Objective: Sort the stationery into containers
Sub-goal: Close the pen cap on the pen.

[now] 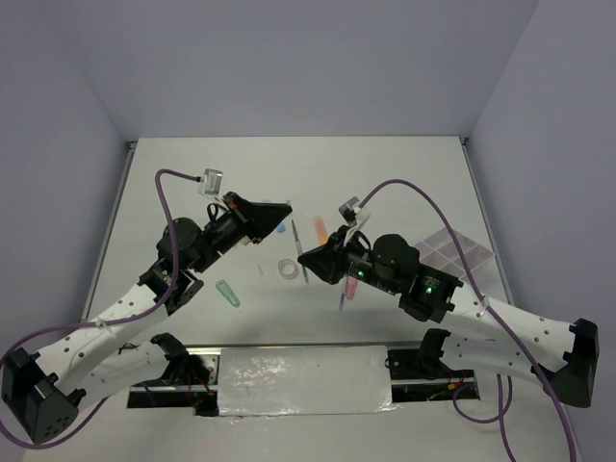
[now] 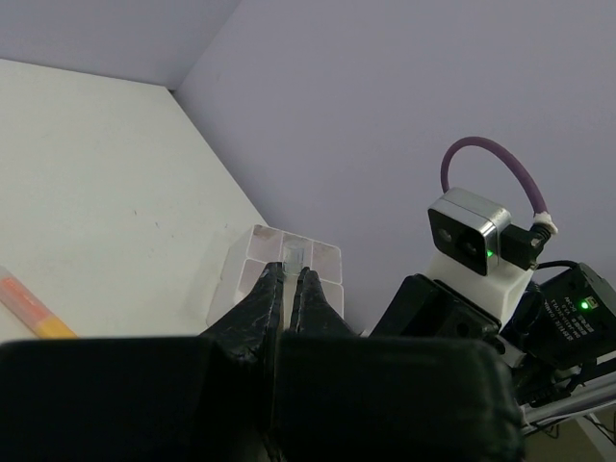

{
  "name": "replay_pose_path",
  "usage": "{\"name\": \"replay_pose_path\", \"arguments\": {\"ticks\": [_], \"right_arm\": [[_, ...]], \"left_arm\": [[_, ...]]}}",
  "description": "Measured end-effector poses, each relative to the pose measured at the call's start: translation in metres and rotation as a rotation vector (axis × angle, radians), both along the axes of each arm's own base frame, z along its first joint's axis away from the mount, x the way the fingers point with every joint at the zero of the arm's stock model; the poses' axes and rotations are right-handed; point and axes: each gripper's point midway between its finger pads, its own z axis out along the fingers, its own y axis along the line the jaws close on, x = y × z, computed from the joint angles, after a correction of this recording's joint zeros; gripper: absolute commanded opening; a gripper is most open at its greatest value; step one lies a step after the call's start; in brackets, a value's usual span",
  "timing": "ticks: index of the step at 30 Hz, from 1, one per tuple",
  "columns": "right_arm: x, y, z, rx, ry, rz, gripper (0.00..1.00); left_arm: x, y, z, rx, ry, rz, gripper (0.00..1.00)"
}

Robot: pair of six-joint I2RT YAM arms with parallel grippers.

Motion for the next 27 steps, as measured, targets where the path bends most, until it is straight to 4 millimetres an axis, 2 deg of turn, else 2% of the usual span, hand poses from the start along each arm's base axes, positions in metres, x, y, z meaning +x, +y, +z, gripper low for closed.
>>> {"name": "replay_pose_path", "arguments": {"ticks": [22,27], "right_arm": [[0.001,-0.001,0.000,-0.001,-0.001,-0.009,0.01],[0.004,-0.003,-0.002,-0.017,0.006,-0.026,0.01]], "left_arm": [[-0.002,-0.004,-0.006,-0.015,0.011,-0.028,0.00],[-0.003,-0.004,-0.014,-0.013,0.019,-0.029,0.00]]}}
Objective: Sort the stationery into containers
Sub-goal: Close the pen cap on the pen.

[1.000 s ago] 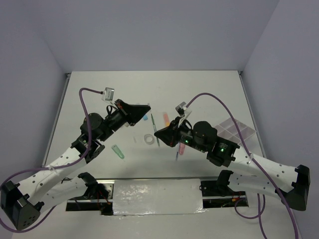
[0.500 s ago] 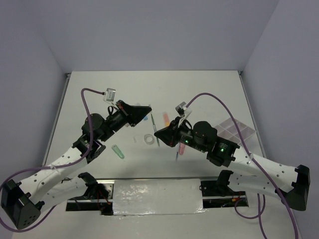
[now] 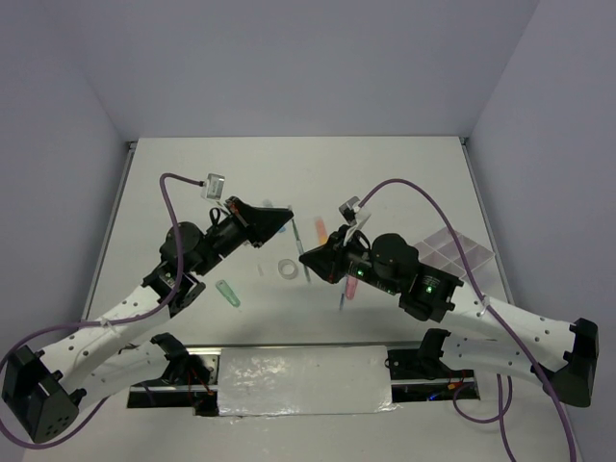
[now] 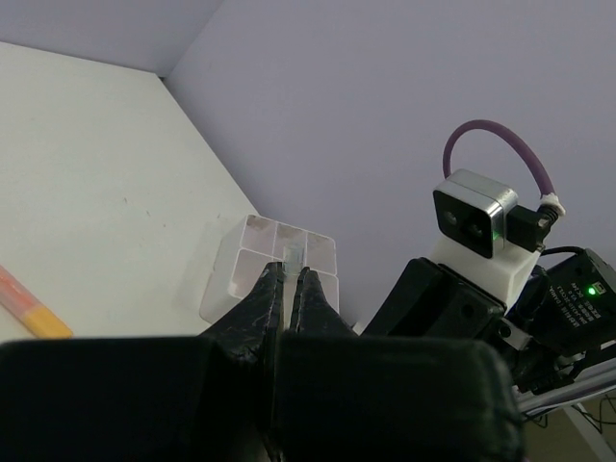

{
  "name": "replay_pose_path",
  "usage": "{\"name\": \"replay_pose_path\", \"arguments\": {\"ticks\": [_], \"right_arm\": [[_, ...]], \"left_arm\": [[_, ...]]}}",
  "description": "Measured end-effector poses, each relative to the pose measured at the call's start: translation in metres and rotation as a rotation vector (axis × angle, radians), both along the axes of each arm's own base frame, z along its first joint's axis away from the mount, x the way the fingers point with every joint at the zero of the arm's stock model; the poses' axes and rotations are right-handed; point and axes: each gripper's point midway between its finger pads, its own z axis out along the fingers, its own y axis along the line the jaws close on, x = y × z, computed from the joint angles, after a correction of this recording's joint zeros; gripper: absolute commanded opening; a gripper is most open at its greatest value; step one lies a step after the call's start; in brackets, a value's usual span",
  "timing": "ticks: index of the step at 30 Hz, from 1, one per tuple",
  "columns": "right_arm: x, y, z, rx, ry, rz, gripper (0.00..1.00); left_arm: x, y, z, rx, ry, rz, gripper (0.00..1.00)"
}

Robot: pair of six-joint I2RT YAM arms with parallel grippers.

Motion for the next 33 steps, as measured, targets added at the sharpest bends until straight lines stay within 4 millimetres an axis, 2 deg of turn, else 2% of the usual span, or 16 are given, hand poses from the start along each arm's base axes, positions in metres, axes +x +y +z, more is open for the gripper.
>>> {"name": "replay_pose_path", "arguments": {"ticks": [6,26,29,30,31,33], "right_arm": [[0.001,0.001,-0.003,-0.014,0.008,-0.003,0.01],[0.011,0.006,0.015,0.019,-0.022,-0.035,0.01],[0.012,0.006,0.015,0.015,-0.034,-0.038,0.01],[0.012,0.005,0.016,0.012,-0.043,-0.036,0.01],[0.012,0.006,0.017,0.011,-0.054,-0.033,0.00],[0.012,0.007,0.021,0.018,-0.078,-0.020,0.00]], "left_arm": [[-0.001,0.001,0.000,-0.014,0.008,-0.003,0.00],[-0.004,0.000,0.005,-0.051,-0.011,-0.018,0.00],[-0.004,0.000,0.005,-0.042,-0.022,-0.019,0.09],[-0.004,-0.001,0.006,-0.038,-0.030,-0.020,0.24],[-0.004,-0.001,0.006,-0.036,-0.037,-0.022,0.31],[-0.005,-0.001,0.008,-0.036,-0.048,-0.030,0.38]]}}
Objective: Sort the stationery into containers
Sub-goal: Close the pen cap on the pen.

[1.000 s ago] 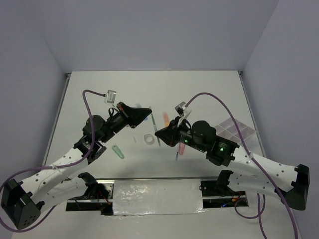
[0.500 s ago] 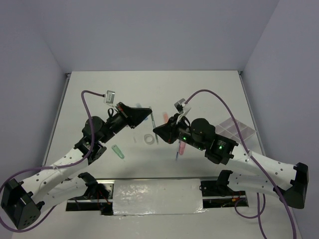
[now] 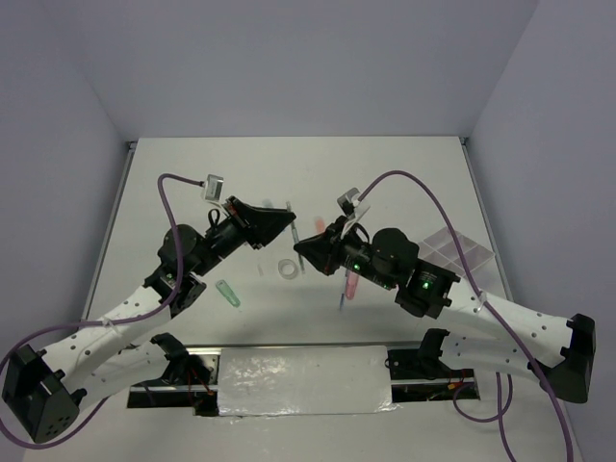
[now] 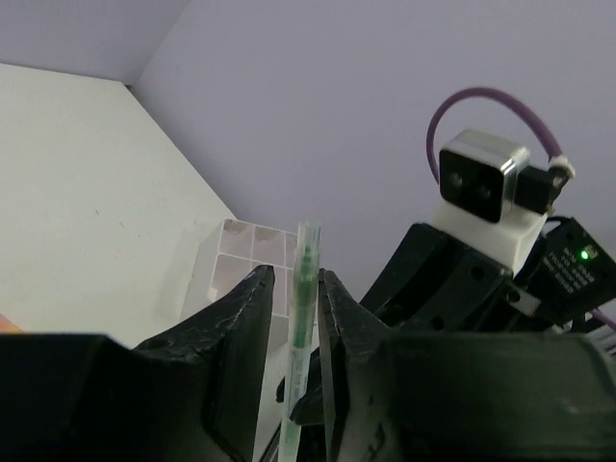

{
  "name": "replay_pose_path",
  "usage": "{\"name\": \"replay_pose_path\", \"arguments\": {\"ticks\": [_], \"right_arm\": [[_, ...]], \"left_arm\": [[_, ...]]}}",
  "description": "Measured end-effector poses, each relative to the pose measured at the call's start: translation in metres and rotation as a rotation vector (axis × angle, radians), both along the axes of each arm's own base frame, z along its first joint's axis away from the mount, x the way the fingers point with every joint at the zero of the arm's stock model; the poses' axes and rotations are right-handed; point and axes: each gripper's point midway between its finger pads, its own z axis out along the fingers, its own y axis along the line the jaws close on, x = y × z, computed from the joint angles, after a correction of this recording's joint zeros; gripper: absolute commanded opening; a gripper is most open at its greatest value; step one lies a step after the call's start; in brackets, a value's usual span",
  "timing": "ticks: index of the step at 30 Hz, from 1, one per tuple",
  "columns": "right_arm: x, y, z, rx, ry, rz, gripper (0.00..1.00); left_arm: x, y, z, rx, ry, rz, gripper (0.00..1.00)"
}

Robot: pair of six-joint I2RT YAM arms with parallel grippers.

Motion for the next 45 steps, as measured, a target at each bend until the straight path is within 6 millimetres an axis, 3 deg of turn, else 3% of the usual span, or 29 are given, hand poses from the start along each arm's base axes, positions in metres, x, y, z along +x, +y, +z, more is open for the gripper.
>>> {"name": "replay_pose_path", "arguments": {"ticks": [1,3,9,11,14,16,17,20,24,29,30,32,33,34,40,42,45], "right_arm": [[0.000,0.001,0.004,0.011,-0.015,0.009,0.00],[0.000,0.002,0.010,0.020,-0.036,0.015,0.00],[0.001,0.003,0.011,0.019,-0.053,0.016,0.00],[0.001,0.003,0.011,0.015,-0.058,0.019,0.00],[0.001,0.004,0.010,0.011,-0.063,0.021,0.00],[0.001,0.004,0.010,0.010,-0.065,0.020,0.00],[0.001,0.004,0.011,0.010,-0.068,0.020,0.01],[0.002,0.004,0.011,0.007,-0.074,0.021,0.11],[-0.003,0.009,0.013,0.009,-0.092,0.064,0.35],[-0.014,0.021,0.026,0.049,-0.124,0.152,0.42],[-0.015,0.023,0.028,0.054,-0.129,0.164,0.42],[-0.017,0.024,0.031,0.064,-0.137,0.175,0.29],[-0.018,0.024,0.032,0.066,-0.144,0.180,0.08],[-0.019,0.025,0.033,0.069,-0.151,0.189,0.00],[-0.027,0.028,0.038,0.090,-0.160,0.234,0.00],[-0.029,0.029,0.039,0.089,-0.167,0.243,0.00],[-0.028,0.028,0.037,0.077,-0.172,0.241,0.00]], "left_arm": [[-0.002,-0.001,0.000,0.003,-0.001,-0.011,0.40],[-0.004,-0.003,-0.002,0.015,-0.005,-0.026,0.33],[-0.007,-0.005,-0.001,0.032,-0.018,-0.043,0.33],[-0.008,-0.005,-0.001,0.040,-0.028,-0.051,0.22],[-0.010,-0.006,-0.001,0.051,-0.044,-0.061,0.14],[-0.011,-0.008,-0.001,0.058,-0.057,-0.070,0.01],[-0.011,-0.009,0.000,0.062,-0.068,-0.077,0.00],[-0.011,-0.012,0.001,0.066,-0.086,-0.097,0.00],[-0.017,-0.016,0.004,0.074,-0.131,-0.144,0.00],[-0.042,-0.024,0.016,0.055,-0.215,-0.261,0.00],[-0.046,-0.024,0.018,0.051,-0.230,-0.276,0.00],[-0.051,-0.023,0.022,0.044,-0.254,-0.293,0.00],[-0.054,-0.022,0.024,0.041,-0.264,-0.297,0.00],[-0.055,-0.021,0.026,0.039,-0.275,-0.295,0.00],[-0.063,-0.013,0.030,0.042,-0.314,-0.275,0.00],[-0.064,-0.013,0.030,0.050,-0.325,-0.271,0.22],[-0.062,-0.013,0.028,0.072,-0.321,-0.260,0.65]]}}
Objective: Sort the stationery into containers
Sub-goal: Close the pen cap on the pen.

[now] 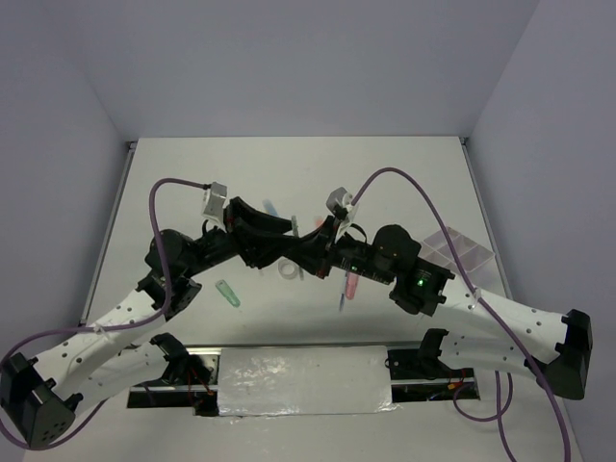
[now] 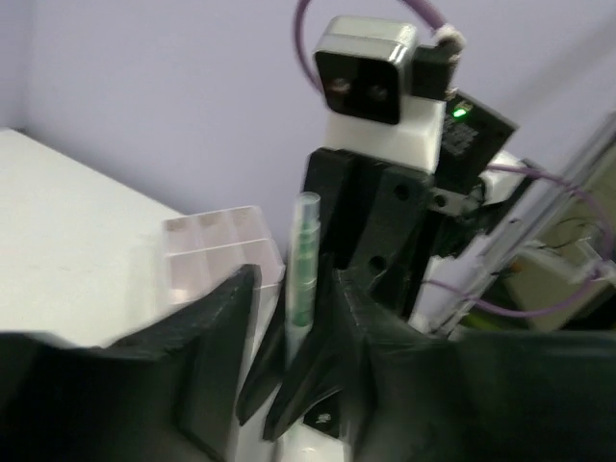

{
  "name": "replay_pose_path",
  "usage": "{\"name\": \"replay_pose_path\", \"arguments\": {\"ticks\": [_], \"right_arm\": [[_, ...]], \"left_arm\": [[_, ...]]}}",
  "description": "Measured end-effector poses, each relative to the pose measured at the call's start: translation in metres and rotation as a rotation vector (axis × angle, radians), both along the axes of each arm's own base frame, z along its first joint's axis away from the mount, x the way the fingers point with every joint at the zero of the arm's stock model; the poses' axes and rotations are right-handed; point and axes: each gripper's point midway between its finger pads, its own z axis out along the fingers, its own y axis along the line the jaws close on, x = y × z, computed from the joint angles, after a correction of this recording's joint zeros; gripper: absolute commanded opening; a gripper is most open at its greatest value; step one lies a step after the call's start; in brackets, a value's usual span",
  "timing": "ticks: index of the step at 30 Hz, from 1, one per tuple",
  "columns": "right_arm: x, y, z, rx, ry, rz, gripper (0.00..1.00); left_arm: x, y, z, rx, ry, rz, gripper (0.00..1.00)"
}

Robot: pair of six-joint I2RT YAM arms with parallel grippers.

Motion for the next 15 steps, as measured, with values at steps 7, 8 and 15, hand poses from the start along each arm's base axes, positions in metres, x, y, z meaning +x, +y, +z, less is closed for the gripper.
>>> {"name": "replay_pose_path", "arguments": {"ticks": [7,8,15], "right_arm": [[0.008,-0.002,-0.002,-0.017,-0.031,-0.032,0.00],[0.009,-0.001,-0.003,-0.022,-0.033,-0.034,0.00],[0.012,0.004,-0.016,-0.059,-0.028,-0.033,0.00]], "left_arm": [[0.019,0.005,0.012,0.039,0.027,0.105,0.81],[0.021,0.006,0.020,0.034,0.021,0.117,0.80],[0.027,0.010,0.047,0.009,-0.015,0.161,0.52]]}}
